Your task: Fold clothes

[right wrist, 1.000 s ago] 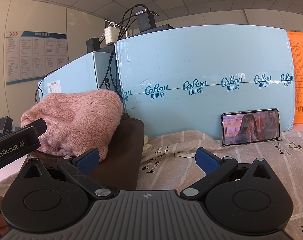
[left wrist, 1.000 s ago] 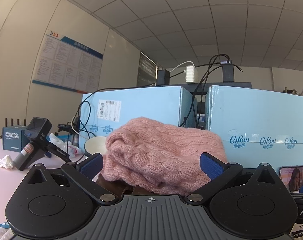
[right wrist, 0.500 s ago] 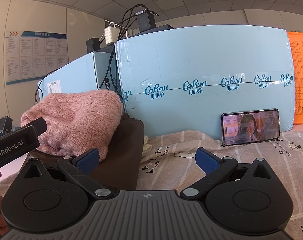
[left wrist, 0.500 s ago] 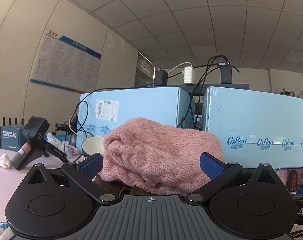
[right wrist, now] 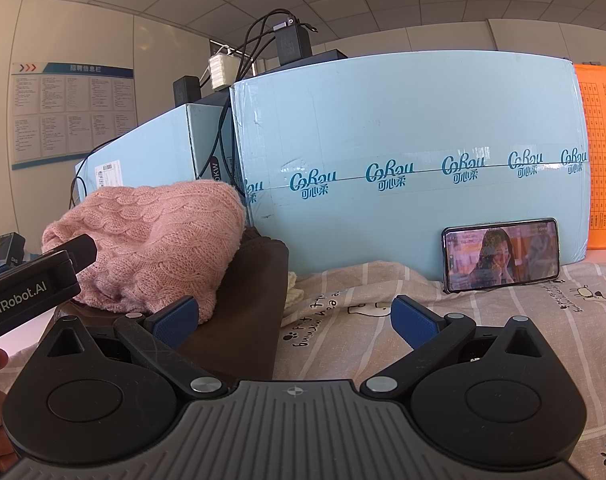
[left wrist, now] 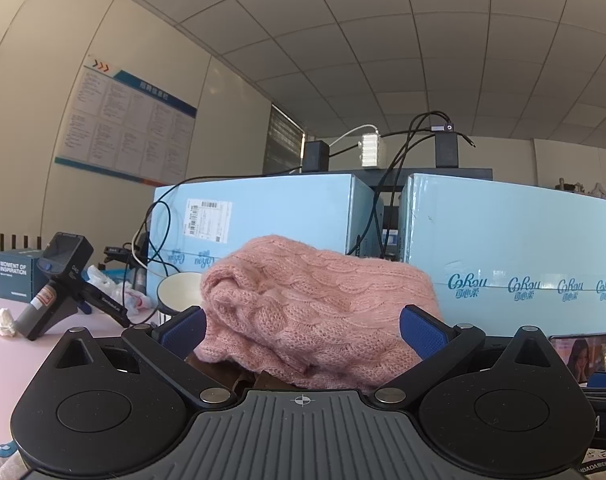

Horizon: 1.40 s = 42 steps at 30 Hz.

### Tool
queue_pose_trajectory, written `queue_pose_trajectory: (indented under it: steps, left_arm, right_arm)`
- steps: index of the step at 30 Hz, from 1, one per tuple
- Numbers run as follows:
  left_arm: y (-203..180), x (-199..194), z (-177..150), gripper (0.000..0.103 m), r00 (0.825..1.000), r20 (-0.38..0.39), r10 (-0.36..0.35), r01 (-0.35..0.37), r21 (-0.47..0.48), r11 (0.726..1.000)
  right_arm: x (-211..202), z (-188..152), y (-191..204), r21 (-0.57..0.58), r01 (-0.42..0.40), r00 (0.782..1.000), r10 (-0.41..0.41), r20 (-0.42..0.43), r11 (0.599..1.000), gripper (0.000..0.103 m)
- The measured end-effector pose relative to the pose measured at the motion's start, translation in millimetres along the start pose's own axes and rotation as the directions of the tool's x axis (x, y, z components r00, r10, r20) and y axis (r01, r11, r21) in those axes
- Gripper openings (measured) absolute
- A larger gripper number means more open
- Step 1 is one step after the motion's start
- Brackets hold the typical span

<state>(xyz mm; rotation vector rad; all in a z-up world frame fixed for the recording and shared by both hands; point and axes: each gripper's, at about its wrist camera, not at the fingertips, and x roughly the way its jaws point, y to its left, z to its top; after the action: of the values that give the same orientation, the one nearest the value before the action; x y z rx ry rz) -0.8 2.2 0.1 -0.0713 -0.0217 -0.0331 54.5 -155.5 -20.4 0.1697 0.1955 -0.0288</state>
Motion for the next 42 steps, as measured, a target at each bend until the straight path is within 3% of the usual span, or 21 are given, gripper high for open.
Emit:
queue_pose_trajectory:
  steps: [42]
  left_arm:
    - [0.7,-0.2,0.7,0.103,1.000,0.003,-0.008,0.008,-0.003,1.000]
  right_arm:
    - [1.5,-0.5,1.2,-0.001,0.000,1.000,0.000,0.000,1.000,0.103]
